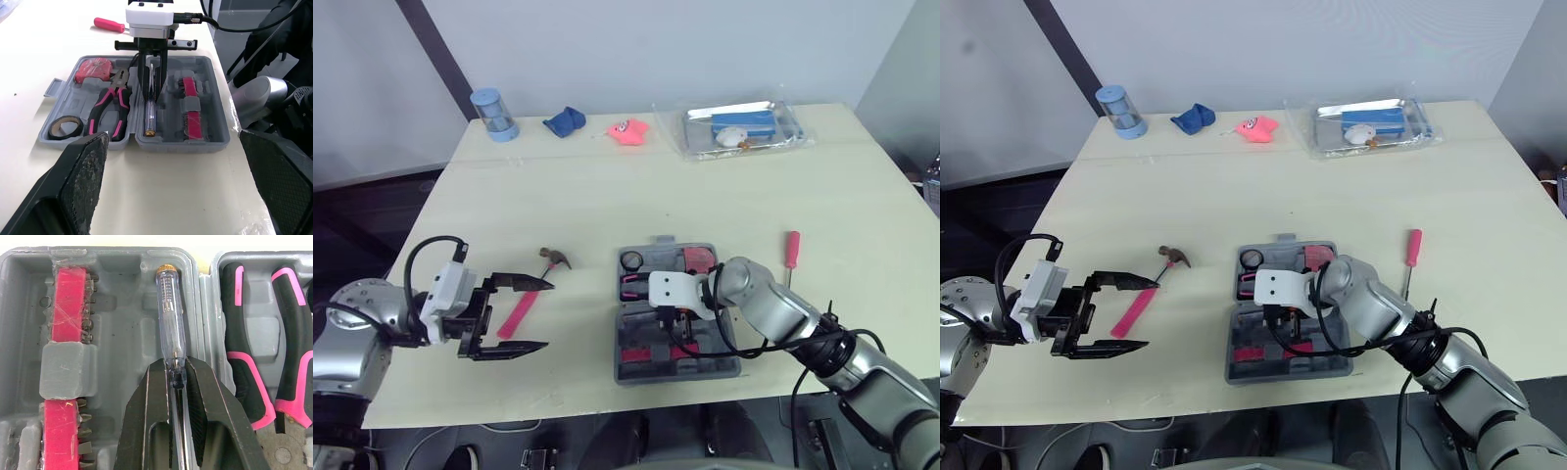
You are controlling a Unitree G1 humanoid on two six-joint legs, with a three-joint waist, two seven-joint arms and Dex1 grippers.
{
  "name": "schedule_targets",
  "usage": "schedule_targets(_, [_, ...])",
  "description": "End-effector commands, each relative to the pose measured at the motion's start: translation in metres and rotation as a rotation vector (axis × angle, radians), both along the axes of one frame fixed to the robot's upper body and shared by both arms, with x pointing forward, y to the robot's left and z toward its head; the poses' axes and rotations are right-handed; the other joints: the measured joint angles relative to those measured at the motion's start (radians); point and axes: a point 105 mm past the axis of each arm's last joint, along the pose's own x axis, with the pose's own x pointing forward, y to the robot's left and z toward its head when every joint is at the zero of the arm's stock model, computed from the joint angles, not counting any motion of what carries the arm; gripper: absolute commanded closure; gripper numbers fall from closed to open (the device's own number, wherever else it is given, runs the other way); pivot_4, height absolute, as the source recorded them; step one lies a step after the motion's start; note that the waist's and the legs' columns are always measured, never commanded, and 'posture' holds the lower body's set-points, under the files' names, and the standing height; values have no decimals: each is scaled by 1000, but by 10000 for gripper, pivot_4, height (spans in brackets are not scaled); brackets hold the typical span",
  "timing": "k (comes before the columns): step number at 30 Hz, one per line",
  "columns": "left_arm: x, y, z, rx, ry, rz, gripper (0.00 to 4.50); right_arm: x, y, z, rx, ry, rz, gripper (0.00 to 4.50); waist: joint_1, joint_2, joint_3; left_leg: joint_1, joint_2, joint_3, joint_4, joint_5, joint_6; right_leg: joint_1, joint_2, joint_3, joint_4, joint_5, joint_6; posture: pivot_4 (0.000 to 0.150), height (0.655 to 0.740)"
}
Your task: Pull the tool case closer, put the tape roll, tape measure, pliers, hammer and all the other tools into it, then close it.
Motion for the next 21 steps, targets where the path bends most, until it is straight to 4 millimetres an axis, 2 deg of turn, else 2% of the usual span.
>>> schedule_targets(1, [-5, 2, 2, 11, 4, -43, 0, 0, 2, 1, 8, -19, 3, 35662, 0, 0, 0, 0, 0, 0, 0, 0, 0, 0, 0, 0, 0, 0, 0, 1500, 7400])
schedule_targets(3, [-5, 2, 2, 9, 5, -43, 0, 0, 0, 1, 4, -21, 3, 31978, 1, 0, 0, 0, 0, 0, 0, 0, 0, 0, 0, 0, 0, 0, 0, 1500, 7400])
schedule_targets(4, [-5, 1, 2, 8, 5, -43, 0, 0, 0, 2, 10, -26, 2, 26849, 1, 0, 0, 0, 0, 0, 0, 0, 0, 0, 0, 0, 0, 0, 0, 1500, 7400])
schedule_targets(7, [-5, 1, 1, 5, 7, -43, 0, 1, -1, 8, 26, -38, -1, 16490, 2, 0, 0, 0, 0, 0, 1, 0, 0, 0, 0, 0, 0, 0, 0, 1500, 7400])
schedule_targets(21, [-7, 0, 0, -6, 8, -41, 0, 7, -8, 41, 152, -111, -21, 16490, 2, 0, 0, -1, 0, 0, 1, 0, 0, 0, 0, 0, 0, 1, -1, 1500, 7400])
